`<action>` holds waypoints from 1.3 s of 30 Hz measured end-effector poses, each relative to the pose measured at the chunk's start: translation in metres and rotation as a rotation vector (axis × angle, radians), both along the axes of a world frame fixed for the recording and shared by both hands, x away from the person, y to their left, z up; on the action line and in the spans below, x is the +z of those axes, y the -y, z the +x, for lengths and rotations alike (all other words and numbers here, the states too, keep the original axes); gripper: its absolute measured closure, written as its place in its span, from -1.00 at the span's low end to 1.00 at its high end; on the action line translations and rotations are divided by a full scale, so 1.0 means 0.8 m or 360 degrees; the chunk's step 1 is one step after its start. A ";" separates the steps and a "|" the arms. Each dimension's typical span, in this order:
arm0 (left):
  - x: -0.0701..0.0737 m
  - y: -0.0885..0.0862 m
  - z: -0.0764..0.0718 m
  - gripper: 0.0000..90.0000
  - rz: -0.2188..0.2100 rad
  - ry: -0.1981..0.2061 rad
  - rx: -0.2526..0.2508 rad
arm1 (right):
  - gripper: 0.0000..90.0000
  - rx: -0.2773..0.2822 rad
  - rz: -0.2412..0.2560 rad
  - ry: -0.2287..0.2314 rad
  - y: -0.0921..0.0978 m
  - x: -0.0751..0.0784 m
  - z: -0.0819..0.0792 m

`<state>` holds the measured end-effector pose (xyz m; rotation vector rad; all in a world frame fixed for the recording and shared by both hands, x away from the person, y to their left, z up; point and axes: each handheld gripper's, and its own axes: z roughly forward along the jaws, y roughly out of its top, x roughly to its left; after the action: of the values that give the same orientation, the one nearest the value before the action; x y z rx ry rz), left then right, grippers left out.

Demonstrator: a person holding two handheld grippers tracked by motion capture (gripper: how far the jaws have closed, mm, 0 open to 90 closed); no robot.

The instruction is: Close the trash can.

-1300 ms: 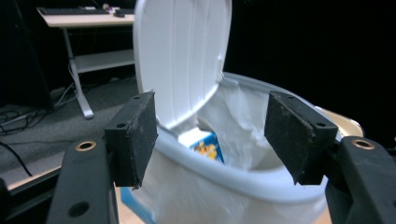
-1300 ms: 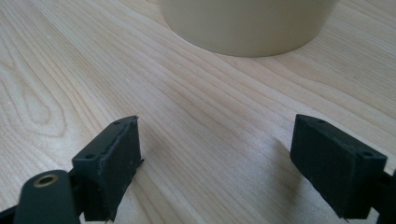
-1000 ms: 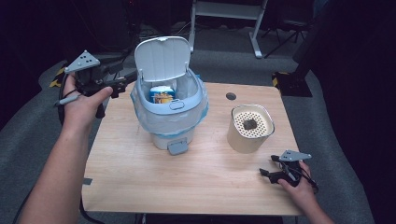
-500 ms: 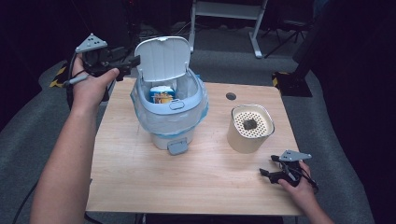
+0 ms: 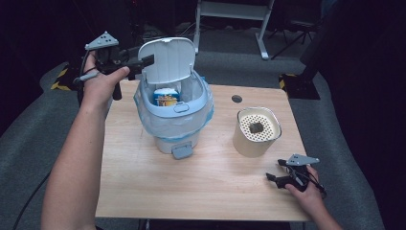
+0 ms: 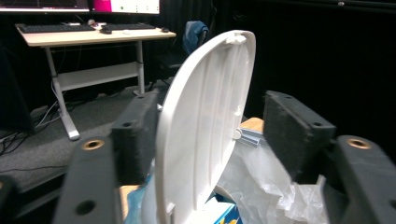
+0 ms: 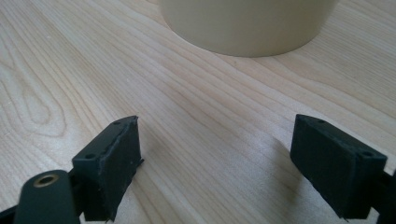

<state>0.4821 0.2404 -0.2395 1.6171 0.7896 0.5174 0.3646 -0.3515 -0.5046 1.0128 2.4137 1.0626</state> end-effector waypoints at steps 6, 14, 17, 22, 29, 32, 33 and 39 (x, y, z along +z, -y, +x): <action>0.002 0.000 -0.015 -0.22 0.0003 -0.0020 -0.0107 | -0.64 0.0000 0.0001 0.0000 0.000 0.000 0.000; -0.007 0.013 -0.050 -0.26 0.0051 -0.0062 -0.0285 | -0.64 0.0000 0.0000 0.0001 0.000 0.000 0.000; -0.011 0.021 -0.058 -0.26 0.0055 -0.0077 -0.0320 | -0.64 0.0000 0.0000 0.0001 0.000 0.000 0.000; -0.016 0.036 -0.064 -0.21 0.0082 -0.0139 -0.0383 | -0.64 0.0000 0.0000 0.0001 0.000 0.000 0.000; -0.029 0.054 -0.060 -0.06 0.0015 -0.0326 -0.0473 | -0.64 0.0000 0.0001 0.0000 0.000 0.000 0.000; -0.033 0.056 -0.057 0.01 -0.0013 -0.0362 -0.0441 | -0.64 0.0005 -0.0001 -0.0001 0.000 0.000 0.000; -0.034 0.057 -0.055 0.03 -0.0026 -0.0385 -0.0413 | -0.64 0.0013 -0.0001 -0.0003 0.000 0.000 0.001; -0.038 0.062 -0.047 0.05 0.0033 -0.0371 -0.0275 | -0.64 0.0015 -0.0001 -0.0002 0.000 0.000 0.001</action>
<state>0.4446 0.1911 -0.2698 1.7669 0.8083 0.2168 0.3654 -0.3513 -0.5045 1.0027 2.4218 1.0647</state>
